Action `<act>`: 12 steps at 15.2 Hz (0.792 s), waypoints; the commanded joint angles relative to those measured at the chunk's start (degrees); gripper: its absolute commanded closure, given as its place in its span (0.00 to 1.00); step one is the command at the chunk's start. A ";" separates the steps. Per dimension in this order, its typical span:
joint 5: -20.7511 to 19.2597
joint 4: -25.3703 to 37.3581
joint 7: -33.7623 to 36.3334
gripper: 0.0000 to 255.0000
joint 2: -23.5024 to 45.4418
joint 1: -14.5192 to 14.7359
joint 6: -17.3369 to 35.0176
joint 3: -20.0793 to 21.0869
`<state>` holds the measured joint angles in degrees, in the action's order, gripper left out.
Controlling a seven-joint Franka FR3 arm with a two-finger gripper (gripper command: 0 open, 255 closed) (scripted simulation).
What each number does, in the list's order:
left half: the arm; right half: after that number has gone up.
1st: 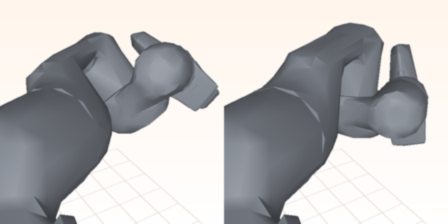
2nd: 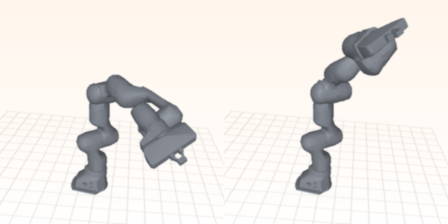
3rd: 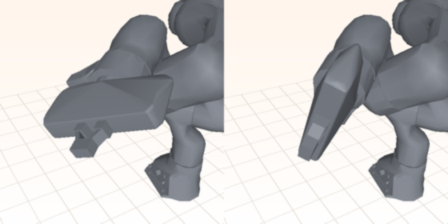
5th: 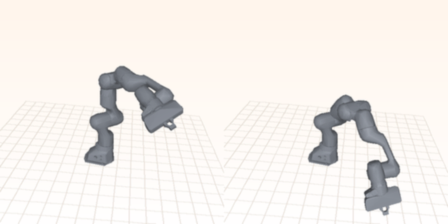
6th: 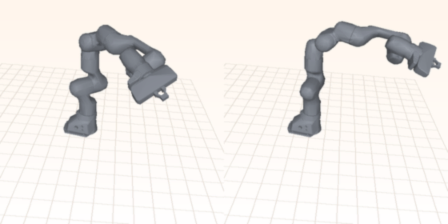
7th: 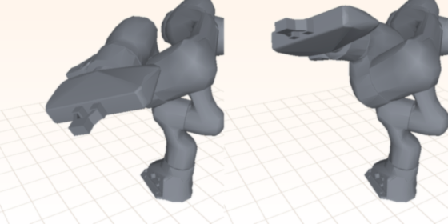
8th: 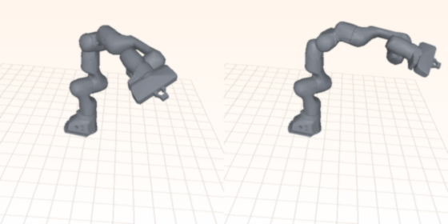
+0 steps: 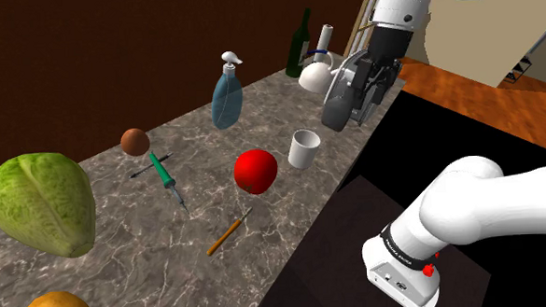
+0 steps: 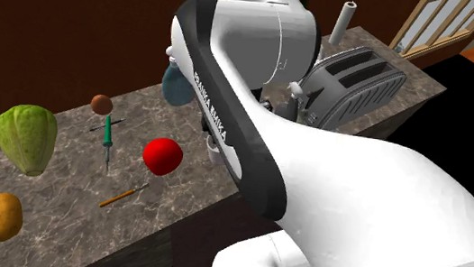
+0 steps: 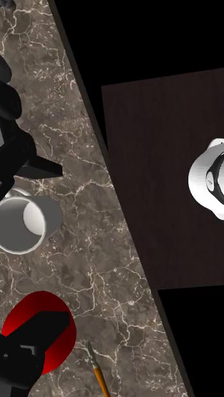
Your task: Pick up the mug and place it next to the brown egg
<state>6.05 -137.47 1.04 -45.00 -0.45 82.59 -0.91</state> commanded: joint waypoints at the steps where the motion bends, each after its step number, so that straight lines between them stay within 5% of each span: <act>1: 0.00 0.00 0.00 0.00 0.00 0.00 0.00 0.00; 12: -1.12 -6.97 8.75 0.00 14.01 0.24 24.66 9.69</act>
<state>5.43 -143.75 9.17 -32.39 0.00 104.72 8.18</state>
